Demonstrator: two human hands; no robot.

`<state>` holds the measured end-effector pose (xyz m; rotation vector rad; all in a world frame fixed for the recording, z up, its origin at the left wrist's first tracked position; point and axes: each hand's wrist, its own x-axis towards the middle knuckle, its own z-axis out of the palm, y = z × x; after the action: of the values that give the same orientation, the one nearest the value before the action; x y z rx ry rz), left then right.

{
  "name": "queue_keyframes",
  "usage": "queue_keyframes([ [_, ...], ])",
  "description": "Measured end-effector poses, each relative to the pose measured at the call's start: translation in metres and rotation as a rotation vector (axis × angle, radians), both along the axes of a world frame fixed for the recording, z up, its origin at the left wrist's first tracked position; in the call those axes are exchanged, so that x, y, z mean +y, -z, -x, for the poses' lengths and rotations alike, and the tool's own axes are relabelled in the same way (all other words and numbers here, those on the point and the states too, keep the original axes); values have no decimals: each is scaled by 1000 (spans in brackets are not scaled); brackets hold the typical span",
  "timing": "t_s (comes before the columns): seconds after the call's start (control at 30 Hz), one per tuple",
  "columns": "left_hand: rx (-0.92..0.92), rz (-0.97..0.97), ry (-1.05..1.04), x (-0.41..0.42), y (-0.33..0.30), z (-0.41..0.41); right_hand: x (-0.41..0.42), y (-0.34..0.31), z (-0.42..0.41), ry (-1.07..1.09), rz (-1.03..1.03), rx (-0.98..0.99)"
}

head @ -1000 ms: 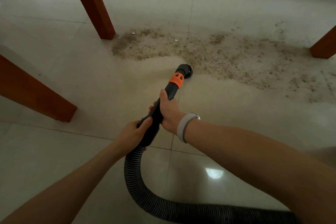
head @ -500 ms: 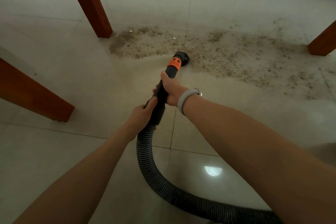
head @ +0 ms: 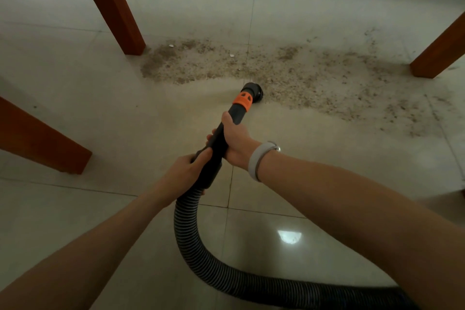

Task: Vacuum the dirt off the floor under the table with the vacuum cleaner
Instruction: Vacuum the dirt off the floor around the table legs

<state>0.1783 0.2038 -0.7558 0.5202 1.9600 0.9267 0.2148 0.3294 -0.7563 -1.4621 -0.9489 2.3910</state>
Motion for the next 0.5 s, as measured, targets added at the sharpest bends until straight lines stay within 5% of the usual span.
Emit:
queue_keyframes([
  [0.5, -32, -3, -39, 9, 0, 3, 7, -1, 6, 33, -56, -38],
])
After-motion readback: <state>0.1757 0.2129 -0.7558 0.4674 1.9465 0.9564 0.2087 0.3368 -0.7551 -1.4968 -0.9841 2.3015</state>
